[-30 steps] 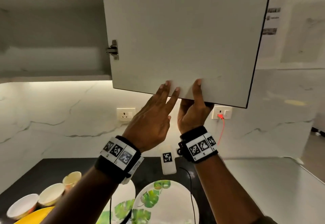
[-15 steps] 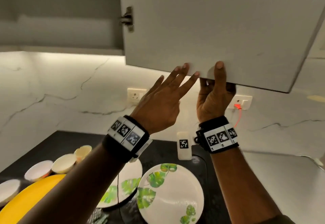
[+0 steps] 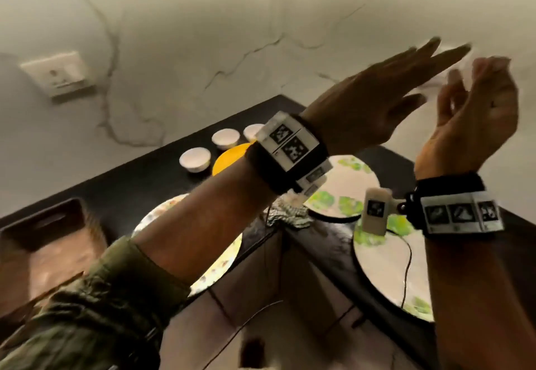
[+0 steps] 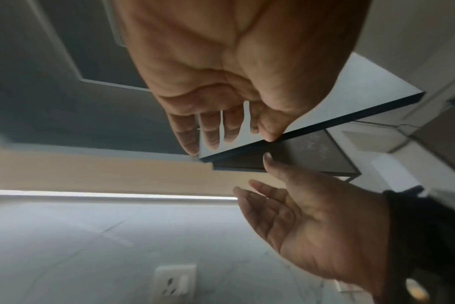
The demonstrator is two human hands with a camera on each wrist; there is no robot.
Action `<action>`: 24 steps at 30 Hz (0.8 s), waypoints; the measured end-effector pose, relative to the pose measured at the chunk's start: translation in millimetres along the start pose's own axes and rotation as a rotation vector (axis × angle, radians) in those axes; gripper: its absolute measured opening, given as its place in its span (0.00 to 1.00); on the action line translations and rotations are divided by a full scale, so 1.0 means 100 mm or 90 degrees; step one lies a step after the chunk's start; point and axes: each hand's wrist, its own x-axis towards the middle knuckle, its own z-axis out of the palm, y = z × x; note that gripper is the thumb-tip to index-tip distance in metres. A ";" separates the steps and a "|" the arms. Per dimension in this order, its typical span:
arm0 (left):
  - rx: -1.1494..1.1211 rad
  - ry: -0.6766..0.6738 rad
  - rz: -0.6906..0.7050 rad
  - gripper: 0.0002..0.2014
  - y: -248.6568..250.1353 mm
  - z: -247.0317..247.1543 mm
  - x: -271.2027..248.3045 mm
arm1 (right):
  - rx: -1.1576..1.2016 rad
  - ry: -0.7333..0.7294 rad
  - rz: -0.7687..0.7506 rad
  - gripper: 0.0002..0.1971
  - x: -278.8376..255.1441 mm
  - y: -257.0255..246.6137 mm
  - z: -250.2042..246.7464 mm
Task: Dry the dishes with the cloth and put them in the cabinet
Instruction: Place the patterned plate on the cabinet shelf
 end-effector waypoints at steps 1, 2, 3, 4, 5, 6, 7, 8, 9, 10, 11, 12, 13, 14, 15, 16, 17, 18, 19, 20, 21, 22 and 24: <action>-0.038 0.029 -0.044 0.28 -0.11 -0.03 -0.22 | -0.021 0.013 0.052 0.21 -0.25 0.24 0.05; -0.059 0.039 -0.100 0.26 -0.20 -0.07 -0.41 | -0.039 0.003 0.110 0.21 -0.45 0.46 0.09; -0.062 0.061 -0.150 0.25 -0.31 -0.08 -0.70 | -0.061 -0.017 0.162 0.20 -0.68 0.68 0.10; -0.064 0.083 -0.197 0.24 -0.41 -0.09 -1.04 | -0.088 -0.055 0.223 0.18 -0.88 0.89 0.13; -0.059 0.090 -0.264 0.23 -0.49 -0.10 -1.37 | -0.128 -0.099 0.281 0.17 -1.07 1.09 0.15; -0.053 0.098 -0.340 0.22 -0.58 -0.10 -1.66 | -0.172 -0.144 0.342 0.16 -1.28 1.29 0.18; -0.043 0.109 -0.411 0.21 -0.66 -0.11 -1.94 | -0.202 -0.177 0.400 0.15 -1.47 1.48 0.20; -0.034 0.119 -0.481 0.19 -0.75 -0.10 -2.25 | -0.224 -0.208 0.452 0.15 -1.67 1.65 0.22; -0.023 0.119 -0.554 0.18 -0.83 -0.10 -2.55 | -0.252 -0.246 0.489 0.15 -1.85 1.82 0.23; -0.014 0.115 -0.626 0.17 -0.90 -0.09 -2.85 | -0.292 -0.293 0.516 0.14 -2.01 1.97 0.25; 0.000 0.109 -0.694 0.15 -0.95 -0.08 -3.13 | -0.343 -0.347 0.529 0.12 -2.15 2.12 0.24; 0.020 0.101 -0.755 0.15 -1.00 -0.07 -3.38 | -0.403 -0.407 0.535 0.09 -2.26 2.28 0.24; 0.043 0.084 -0.812 0.16 -1.03 -0.06 -3.58 | -0.469 -0.475 0.530 0.07 -2.34 2.42 0.24; 0.068 0.059 -0.865 0.16 -1.06 -0.06 -3.75 | -0.538 -0.543 0.521 0.08 -2.40 2.54 0.25; 0.097 0.025 -0.920 0.17 -1.09 -0.04 -3.90 | -0.614 -0.600 0.509 0.11 -2.45 2.65 0.26; 0.120 -0.012 -0.976 0.17 -1.11 -0.02 -4.05 | -0.693 -0.649 0.495 0.15 -2.49 2.76 0.25; 0.135 -0.049 -1.019 0.19 -1.13 0.00 -4.16 | -0.773 -0.699 0.474 0.19 -2.53 2.85 0.25; 0.150 -0.076 -1.049 0.19 -1.15 0.02 -4.27 | -0.849 -0.747 0.444 0.22 -2.57 2.92 0.25; 0.165 -0.101 -1.070 0.20 -1.16 0.04 -4.37 | -0.915 -0.785 0.417 0.22 -2.61 2.99 0.24; 0.175 -0.122 -1.093 0.20 -1.19 0.06 -4.47 | -0.964 -0.802 0.399 0.21 -2.64 3.05 0.23; 0.181 -0.141 -1.122 0.19 -1.20 0.08 -4.53 | -0.997 -0.801 0.391 0.19 -2.66 3.09 0.23; 0.185 -0.157 -1.151 0.19 -1.22 0.10 -4.59 | -1.020 -0.792 0.385 0.17 -2.66 3.13 0.22; 0.176 -0.169 -1.217 0.19 -1.20 0.13 -4.62 | -1.054 -0.792 0.378 0.16 -2.64 3.19 0.21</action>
